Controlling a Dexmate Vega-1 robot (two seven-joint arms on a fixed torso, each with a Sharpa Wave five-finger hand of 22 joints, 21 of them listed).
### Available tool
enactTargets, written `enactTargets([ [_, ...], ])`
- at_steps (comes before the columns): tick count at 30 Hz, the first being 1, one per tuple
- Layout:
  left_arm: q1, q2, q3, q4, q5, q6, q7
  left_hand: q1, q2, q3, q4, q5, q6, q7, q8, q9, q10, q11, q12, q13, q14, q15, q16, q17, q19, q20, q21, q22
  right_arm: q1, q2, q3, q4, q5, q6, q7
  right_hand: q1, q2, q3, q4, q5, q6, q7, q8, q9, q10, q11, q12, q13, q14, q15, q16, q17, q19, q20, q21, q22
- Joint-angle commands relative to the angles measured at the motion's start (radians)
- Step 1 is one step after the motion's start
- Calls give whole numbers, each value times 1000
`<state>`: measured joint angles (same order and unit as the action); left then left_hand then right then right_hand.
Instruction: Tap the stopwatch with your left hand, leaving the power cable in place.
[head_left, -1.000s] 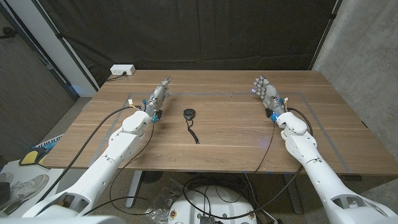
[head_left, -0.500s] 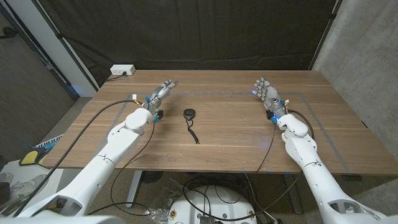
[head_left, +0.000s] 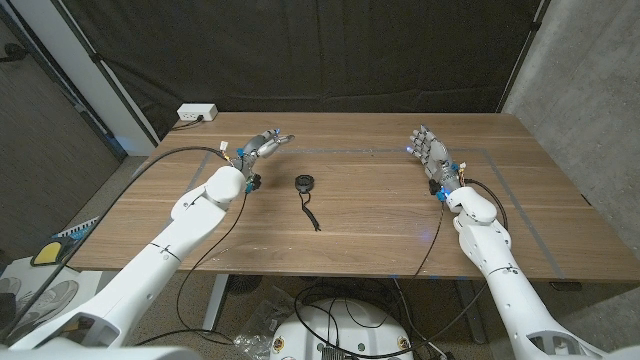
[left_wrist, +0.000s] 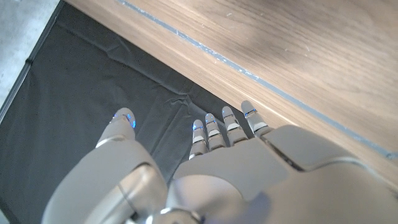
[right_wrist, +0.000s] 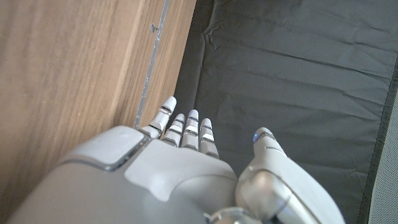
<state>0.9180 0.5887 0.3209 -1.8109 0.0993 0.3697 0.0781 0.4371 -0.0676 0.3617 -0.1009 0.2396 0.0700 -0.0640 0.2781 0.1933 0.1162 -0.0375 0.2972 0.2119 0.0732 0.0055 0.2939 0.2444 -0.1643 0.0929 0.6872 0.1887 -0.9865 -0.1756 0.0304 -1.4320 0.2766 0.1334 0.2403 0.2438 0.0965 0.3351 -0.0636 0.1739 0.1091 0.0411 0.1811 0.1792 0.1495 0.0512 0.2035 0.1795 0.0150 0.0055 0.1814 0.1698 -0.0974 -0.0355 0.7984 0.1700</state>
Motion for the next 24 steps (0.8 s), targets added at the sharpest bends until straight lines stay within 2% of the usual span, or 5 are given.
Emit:
enactTargets([
  [1, -62, 81, 72, -113, 140, 227, -124, 5, -15, -1, -9, -6, -2, 0, -6, 1, 5, 3, 7, 5, 1, -3, 8, 7, 16, -4, -3, 3, -40, 14, 16, -55, -16, -4, -5, 5, 3, -1, -1, 2, 5, -1, 7, 4, 8, 2, 4, 2, 2, 11, 4, 3, -2, -10, -3, 4],
  [11, -114, 140, 143, -185, 264, 336, -207, 30, -48, -17, -26, 5, 42, 11, 1, 3, 29, -6, 17, 12, 36, -17, 26, 20, 66, -11, 6, 3, -50, 24, 8, -65, -23, 0, -3, 3, 4, -3, -1, 2, 5, 0, 7, 4, 8, 2, 4, 2, 2, 10, 4, 3, 0, -10, -7, 4],
  [16, -152, 175, 182, -216, 318, 387, -290, 41, -52, -21, -30, 11, 49, 11, -1, 4, 48, -14, 24, 15, 63, -26, 40, 27, 93, -6, 13, 3, -51, 28, -2, -69, -28, -2, -3, 3, 4, -4, -2, 2, 6, 0, 8, 4, 8, 3, 4, 2, 2, 10, 4, 3, 0, -10, -8, 4],
  [24, -228, 221, 250, -242, 400, 438, -444, 44, -52, -26, -27, 15, 69, 11, 1, 4, 57, -9, 28, 18, 64, -28, 43, 34, 105, -9, 14, 4, -64, 35, -12, -84, -34, 5, -11, 2, 4, -5, -2, 2, 6, 0, 8, 4, 8, 2, 4, 2, 2, 10, 4, 3, 1, -10, -10, 4],
])
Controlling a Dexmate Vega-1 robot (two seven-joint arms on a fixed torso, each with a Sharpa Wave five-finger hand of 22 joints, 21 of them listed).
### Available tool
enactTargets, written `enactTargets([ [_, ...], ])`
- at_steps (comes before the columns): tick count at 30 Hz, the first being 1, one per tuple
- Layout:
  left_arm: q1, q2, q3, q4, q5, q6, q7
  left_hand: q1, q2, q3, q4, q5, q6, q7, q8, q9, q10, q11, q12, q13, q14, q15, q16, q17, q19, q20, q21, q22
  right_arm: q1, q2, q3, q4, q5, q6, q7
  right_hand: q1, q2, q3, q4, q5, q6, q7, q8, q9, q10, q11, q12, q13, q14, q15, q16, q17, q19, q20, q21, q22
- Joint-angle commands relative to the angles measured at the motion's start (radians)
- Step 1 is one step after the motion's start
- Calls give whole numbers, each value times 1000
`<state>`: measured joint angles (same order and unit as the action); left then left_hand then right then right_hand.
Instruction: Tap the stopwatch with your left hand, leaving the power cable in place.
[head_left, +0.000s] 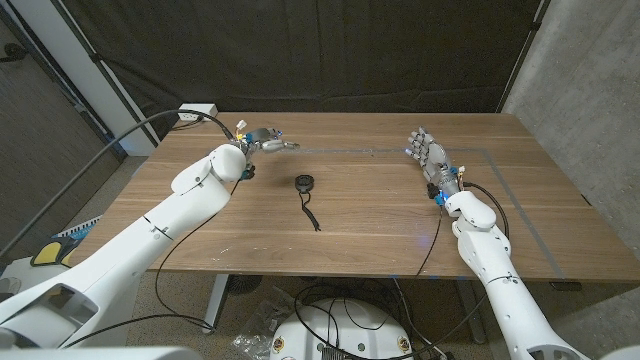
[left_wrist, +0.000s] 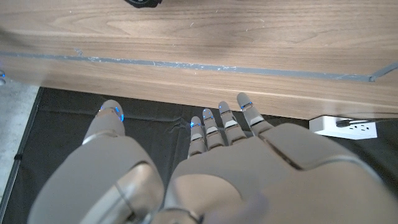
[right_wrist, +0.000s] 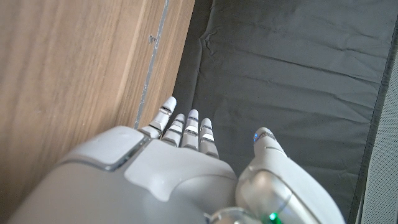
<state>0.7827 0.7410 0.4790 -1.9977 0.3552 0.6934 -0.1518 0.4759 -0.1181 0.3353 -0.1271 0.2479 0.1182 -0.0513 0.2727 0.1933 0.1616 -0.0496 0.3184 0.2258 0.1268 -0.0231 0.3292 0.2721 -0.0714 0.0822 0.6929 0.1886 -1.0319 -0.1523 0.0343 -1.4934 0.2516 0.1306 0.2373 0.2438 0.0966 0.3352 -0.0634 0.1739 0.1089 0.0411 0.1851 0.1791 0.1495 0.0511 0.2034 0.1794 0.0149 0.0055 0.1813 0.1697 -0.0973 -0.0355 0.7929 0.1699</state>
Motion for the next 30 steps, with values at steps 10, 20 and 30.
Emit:
enactTargets([
  [10, -187, 104, 178, -79, 290, 144, -425, 15, 0, -2, -2, 11, 27, 5, 5, 4, 15, -5, 8, 5, 14, -2, 10, 12, 24, 5, 10, 4, -62, 20, -21, -69, -10, 16, -29, 1, 5, -7, -3, 2, 8, 0, 4, 4, 10, 2, 4, 2, 2, 10, 4, 3, 2, -10, -8, 4],
  [20, -241, 85, 208, -48, 395, 137, -600, 44, -5, -11, -7, 24, 98, 25, 20, 5, 83, -6, 36, 7, 62, -16, 25, 23, 62, 1, 16, 4, -82, 22, -24, -89, -9, 25, -38, -1, 5, -9, -3, 2, 8, -1, 4, 4, 12, 1, 4, 2, 4, 10, 5, 3, 4, -11, -11, 4],
  [30, -318, 26, 282, 13, 580, 99, -785, 35, 2, -20, 6, 25, 90, 30, 8, 5, 77, -9, 36, 9, 60, -12, 23, 31, 67, -8, 14, 5, -77, 20, -27, -79, -3, 39, -32, -3, 6, -12, -3, 2, 8, -2, 4, 4, 12, 2, 5, 2, 3, 10, 5, 4, 6, -12, -15, 4],
])
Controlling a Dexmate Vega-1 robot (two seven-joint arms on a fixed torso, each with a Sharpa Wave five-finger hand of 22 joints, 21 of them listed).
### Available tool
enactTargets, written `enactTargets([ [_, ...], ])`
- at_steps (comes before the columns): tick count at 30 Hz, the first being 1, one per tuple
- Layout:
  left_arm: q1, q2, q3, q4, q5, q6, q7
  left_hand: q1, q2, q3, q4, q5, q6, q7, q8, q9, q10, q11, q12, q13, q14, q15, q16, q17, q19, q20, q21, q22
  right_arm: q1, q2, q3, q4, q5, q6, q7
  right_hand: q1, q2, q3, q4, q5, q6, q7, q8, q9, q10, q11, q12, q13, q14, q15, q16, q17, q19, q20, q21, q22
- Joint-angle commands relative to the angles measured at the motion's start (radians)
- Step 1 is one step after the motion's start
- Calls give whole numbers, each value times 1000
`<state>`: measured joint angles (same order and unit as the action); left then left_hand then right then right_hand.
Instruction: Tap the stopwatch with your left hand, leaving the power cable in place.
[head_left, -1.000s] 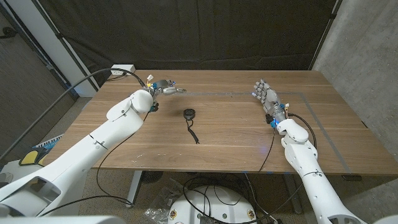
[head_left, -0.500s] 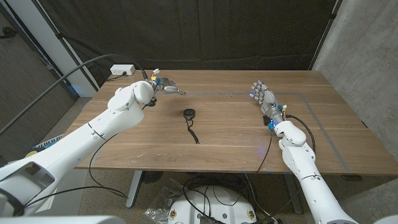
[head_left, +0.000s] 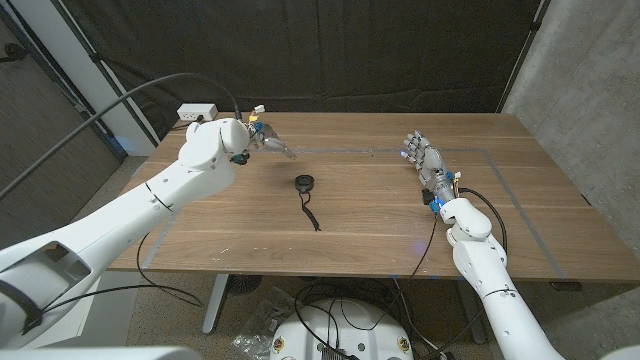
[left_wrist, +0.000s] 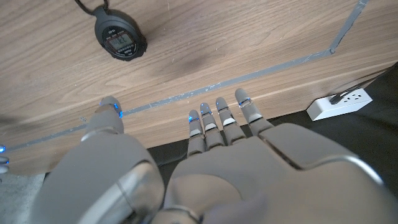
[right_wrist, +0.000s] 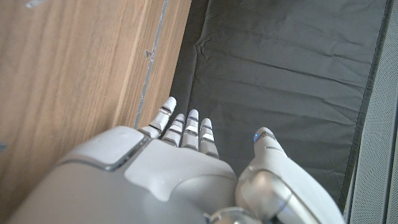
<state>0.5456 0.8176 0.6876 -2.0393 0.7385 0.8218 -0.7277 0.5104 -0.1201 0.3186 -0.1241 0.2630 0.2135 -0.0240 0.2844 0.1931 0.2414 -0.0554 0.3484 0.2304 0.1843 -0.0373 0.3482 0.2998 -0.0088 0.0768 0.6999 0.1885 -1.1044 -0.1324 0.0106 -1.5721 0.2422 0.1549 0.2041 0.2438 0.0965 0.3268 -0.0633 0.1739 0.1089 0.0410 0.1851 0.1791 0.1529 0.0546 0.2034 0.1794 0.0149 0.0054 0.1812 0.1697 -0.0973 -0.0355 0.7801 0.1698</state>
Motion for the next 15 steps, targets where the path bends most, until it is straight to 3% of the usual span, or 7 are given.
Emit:
enactTargets([
  [1, -84, -59, 76, 60, 214, -37, -222, 1, 4, -4, 3, 10, -3, 4, -4, 6, 0, -4, 7, 5, 2, 2, 4, 4, 5, -2, 7, 5, -4, 1, -3, 2, 8, 15, 1, -3, 6, -4, -3, 2, 9, -2, 4, 4, 9, -3, 5, 2, 4, 10, 5, 4, 6, -12, -3, 5],
  [5, -95, -92, 86, 81, 293, -70, -271, 6, -3, -8, 0, 11, 8, 0, -1, 6, 4, -5, 11, 6, 3, 3, 2, 5, 6, 0, 6, 5, -5, 1, 0, 9, 15, 24, 3, -4, 6, -5, -3, 2, 10, -1, 4, 4, 9, -3, 5, 2, 4, 9, 5, 4, 7, -12, -4, 5],
  [8, -100, -117, 94, 96, 362, -99, -306, 23, -17, -14, -11, 16, 42, 13, 9, 7, 3, -10, 14, 9, 5, 1, 0, 6, 8, 6, 4, 4, -7, 2, 4, 13, 20, 32, 4, -5, 7, -5, -3, 2, 11, -2, 5, 4, 11, -3, 5, 2, 5, 10, 5, 4, 8, -12, -5, 5],
  [15, -75, -176, 71, 113, 475, -165, -349, 51, -38, -25, -25, 28, 64, 8, 12, 9, 21, -17, 26, 13, 15, -4, -2, 8, 17, 6, 2, 3, -12, 3, 13, 20, 34, 45, 9, -6, 8, -7, -3, 2, 11, -2, 5, 4, 12, 0, 6, 2, 6, 9, 6, 4, 9, -11, -7, 5],
])
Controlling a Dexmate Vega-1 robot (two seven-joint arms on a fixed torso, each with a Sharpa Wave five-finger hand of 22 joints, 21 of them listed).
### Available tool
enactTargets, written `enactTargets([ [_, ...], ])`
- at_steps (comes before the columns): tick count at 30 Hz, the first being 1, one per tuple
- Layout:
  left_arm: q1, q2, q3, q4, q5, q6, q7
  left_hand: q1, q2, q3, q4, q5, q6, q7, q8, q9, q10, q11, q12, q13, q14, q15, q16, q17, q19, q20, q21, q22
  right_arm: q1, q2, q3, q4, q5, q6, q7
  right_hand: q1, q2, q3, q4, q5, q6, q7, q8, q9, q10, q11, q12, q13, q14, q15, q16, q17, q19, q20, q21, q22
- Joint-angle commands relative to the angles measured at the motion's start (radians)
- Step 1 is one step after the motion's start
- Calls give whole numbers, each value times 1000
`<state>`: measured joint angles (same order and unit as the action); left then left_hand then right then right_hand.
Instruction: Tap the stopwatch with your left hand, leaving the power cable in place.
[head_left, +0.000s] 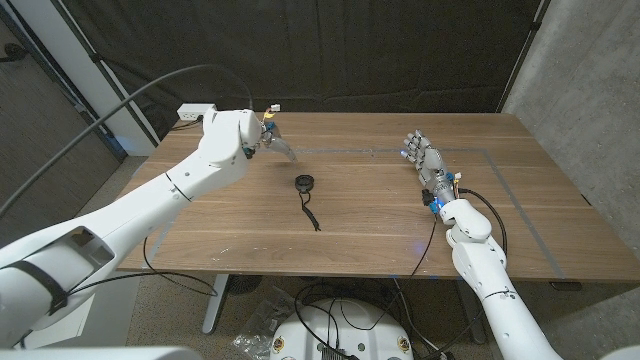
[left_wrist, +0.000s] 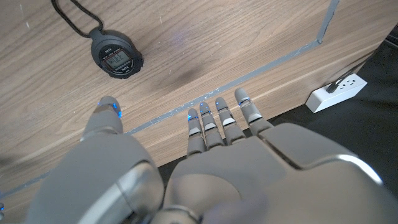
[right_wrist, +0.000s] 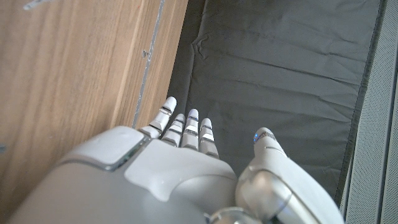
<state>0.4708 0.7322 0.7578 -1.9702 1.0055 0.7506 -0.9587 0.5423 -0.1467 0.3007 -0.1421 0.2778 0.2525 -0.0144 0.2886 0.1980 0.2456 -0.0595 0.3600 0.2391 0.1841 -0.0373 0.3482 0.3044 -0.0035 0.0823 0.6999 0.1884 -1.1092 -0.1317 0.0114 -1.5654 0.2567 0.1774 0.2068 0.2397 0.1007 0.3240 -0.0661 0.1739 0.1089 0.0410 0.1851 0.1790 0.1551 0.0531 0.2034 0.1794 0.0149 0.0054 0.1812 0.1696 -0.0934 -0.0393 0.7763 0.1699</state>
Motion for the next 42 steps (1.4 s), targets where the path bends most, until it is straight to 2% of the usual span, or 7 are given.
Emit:
enactTargets([
  [1, 3, -100, -6, 48, 214, -104, -125, 22, -14, -9, -8, 15, 32, -2, 10, 4, 20, -13, 16, 5, 17, -5, -2, 4, 13, 1, 2, 3, -7, 2, 14, 14, 21, 23, 8, -2, 4, -4, 0, 2, 11, -2, 5, 4, 10, 1, 5, 2, 6, 9, 6, 4, 6, -7, -4, 5],
  [9, 10, -156, -33, 86, 266, -177, -213, 22, -30, -37, -6, 25, 72, -7, 19, 5, 50, -22, 36, 10, 42, -19, 2, 8, 18, -11, -2, 4, -11, -2, 22, 14, 31, 23, 14, -4, 4, -6, 0, 2, 12, -1, 5, 4, 10, 0, 5, 2, 7, 10, 6, 4, 8, -7, -6, 5],
  [17, 36, -201, -32, 107, 388, -205, -234, 13, -28, -59, 2, 31, 100, -4, 24, 7, 78, -23, 53, 16, 68, -27, 7, 12, 41, -22, 3, 5, -10, -5, 30, 21, 38, 28, 27, -6, 5, -8, 0, 2, 12, -2, 4, 4, 13, 0, 6, 2, 8, 10, 6, 4, 9, -7, -9, 5],
  [20, 51, -216, -31, 116, 440, -215, -223, -18, -35, -88, 15, 31, 81, -2, 11, 7, 74, -20, 57, 19, 72, -25, 4, 16, 46, -27, 2, 5, -9, -6, 32, 24, 41, 29, 31, -7, 5, -9, 0, 2, 12, -1, 4, 4, 13, 2, 6, 2, 9, 9, 6, 4, 10, -7, -10, 5],
  [31, 67, -285, -38, 175, 529, -269, -231, -64, -34, -140, 30, 31, 136, 12, 24, 8, 91, -11, 71, 22, 87, -22, 1, 20, 59, -17, 1, 5, -9, -5, 41, 41, 52, 38, 46, -9, 6, -11, 1, 2, 14, -1, 5, 4, 14, 2, 6, 2, 11, 10, 7, 4, 12, -6, -13, 5],
  [38, 61, -317, -33, 199, 579, -292, -251, -102, -10, -163, 53, 33, 117, 25, 4, 5, 78, -1, 71, 23, 63, -33, -15, 24, 17, -11, -17, 7, -11, -5, 48, 47, 58, 48, 52, -12, 7, -13, 2, 2, 14, -3, 5, 4, 14, 2, 6, 2, 12, 9, 7, 4, 14, -5, -15, 5],
  [42, 61, -331, -29, 213, 610, -301, -250, -122, 3, -171, 67, 33, 111, 13, -4, 2, 76, -5, 71, 21, 63, -31, -19, 26, 7, -3, -21, 8, -12, -4, 51, 53, 61, 53, 54, -13, 8, -14, 2, 2, 15, -4, 5, 4, 16, 3, 6, 2, 13, 9, 7, 4, 15, -5, -17, 5],
])
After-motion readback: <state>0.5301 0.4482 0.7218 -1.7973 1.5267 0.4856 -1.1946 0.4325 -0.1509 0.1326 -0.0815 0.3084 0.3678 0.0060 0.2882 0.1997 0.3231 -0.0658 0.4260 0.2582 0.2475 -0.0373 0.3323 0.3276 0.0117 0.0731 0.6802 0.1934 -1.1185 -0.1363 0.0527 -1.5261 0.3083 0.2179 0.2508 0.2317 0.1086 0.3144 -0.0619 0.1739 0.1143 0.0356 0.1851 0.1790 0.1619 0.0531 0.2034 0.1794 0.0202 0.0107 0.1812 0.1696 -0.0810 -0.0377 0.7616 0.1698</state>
